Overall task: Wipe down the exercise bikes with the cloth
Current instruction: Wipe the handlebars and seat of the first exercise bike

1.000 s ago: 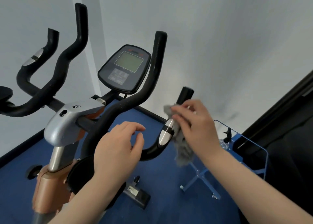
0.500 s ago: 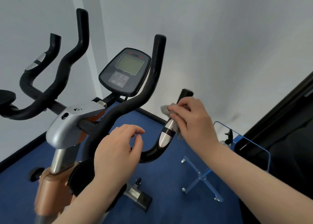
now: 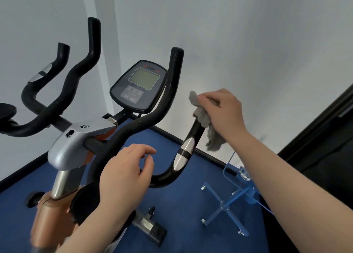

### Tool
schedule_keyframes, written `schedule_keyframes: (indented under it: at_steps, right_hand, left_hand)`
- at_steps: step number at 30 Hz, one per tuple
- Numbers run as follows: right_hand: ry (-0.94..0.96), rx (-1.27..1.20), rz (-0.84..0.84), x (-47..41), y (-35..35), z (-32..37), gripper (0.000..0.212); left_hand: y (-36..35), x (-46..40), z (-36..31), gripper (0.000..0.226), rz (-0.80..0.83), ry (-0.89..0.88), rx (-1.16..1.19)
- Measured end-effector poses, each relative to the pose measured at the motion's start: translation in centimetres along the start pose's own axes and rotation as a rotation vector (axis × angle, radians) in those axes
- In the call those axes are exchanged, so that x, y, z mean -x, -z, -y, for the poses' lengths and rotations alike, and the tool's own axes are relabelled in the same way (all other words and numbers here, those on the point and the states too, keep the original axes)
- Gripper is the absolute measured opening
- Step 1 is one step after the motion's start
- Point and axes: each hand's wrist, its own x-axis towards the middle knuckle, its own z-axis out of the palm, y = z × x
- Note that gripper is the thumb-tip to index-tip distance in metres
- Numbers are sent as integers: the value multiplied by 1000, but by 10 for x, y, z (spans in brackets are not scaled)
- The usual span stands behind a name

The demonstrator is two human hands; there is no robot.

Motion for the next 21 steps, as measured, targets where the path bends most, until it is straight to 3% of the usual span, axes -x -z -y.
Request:
schedule_keyframes:
  at_steps: [2,5,9,15,18,21]
  right_hand:
    - [-190,-250,-58,8,0,-2,7]
    - [-270,-339,-177,34,-3,-8,9]
    - [-384,-494,-204,40,-3,-10,20]
    - [-465,-519,-410,67,-40,-7,22]
    - [-550,-541,-385,111,-55,-4,16]
    - [-495,-539,-492,85,-46,-8,7]
  left_hand:
    - [0,-1,0,14,-1,-2,3]
    - [0,-1,0,14,-3,5,6]
    - [1,-1,0,13,-7,9,-12]
    - [0,-1,0,14,-23,18,-3]
    - [0,0,-1,13,-22,25,-8]
    - [0,-2,-2,12,-17,4,-24]
